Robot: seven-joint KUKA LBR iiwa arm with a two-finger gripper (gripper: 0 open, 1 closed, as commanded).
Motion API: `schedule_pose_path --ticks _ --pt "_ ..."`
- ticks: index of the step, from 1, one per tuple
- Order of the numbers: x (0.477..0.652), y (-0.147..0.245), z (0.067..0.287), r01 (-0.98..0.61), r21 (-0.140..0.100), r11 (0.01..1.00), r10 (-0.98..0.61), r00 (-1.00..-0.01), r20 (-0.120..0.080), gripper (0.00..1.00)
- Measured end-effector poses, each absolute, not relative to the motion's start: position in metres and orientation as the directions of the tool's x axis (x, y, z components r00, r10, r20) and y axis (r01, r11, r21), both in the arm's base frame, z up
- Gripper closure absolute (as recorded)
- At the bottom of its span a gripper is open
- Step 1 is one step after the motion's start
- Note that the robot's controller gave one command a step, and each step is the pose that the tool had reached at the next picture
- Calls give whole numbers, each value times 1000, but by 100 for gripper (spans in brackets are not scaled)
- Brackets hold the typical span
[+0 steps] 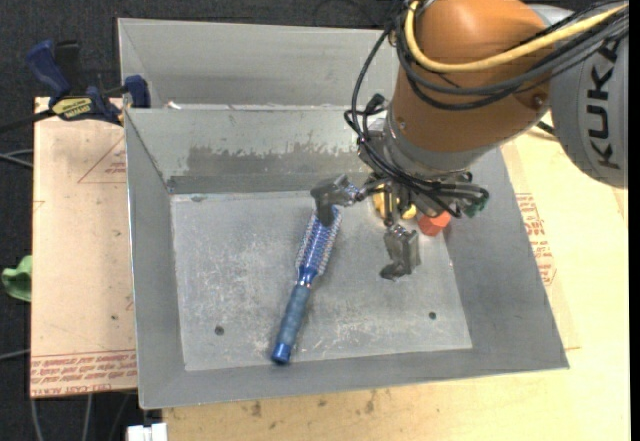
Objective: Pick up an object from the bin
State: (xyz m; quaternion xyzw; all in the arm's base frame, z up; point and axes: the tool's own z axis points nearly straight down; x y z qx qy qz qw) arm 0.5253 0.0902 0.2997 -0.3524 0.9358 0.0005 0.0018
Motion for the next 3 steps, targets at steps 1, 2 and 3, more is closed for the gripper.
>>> schedule_pose_path --ticks 1,2,3 --pt "560 102 163 -576 4 818 -576 -818 4 0" --pt "595 83 71 -852 2 523 -852 -523 0 0" --pt "596 83 73 -852 0 524 -852 -524 -3 100"
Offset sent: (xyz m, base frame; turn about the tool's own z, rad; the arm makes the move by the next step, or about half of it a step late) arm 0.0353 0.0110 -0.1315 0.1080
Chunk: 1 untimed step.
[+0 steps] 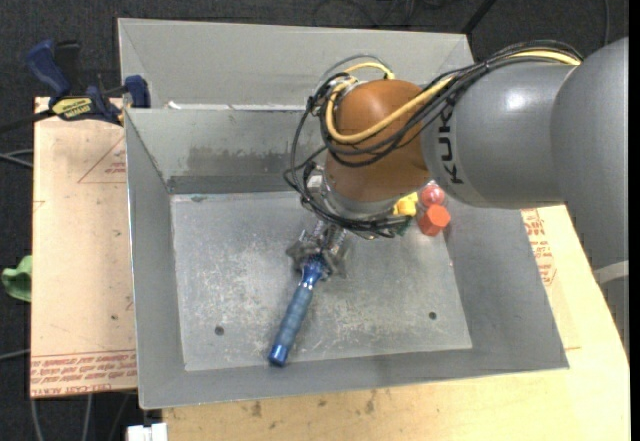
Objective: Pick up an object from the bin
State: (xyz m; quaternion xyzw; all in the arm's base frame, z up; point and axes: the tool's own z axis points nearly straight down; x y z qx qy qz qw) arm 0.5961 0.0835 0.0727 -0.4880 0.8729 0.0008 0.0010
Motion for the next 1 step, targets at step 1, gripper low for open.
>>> schedule_pose_path --ticks 1 --pt "596 83 226 -852 -8 523 -852 -523 -8 100"
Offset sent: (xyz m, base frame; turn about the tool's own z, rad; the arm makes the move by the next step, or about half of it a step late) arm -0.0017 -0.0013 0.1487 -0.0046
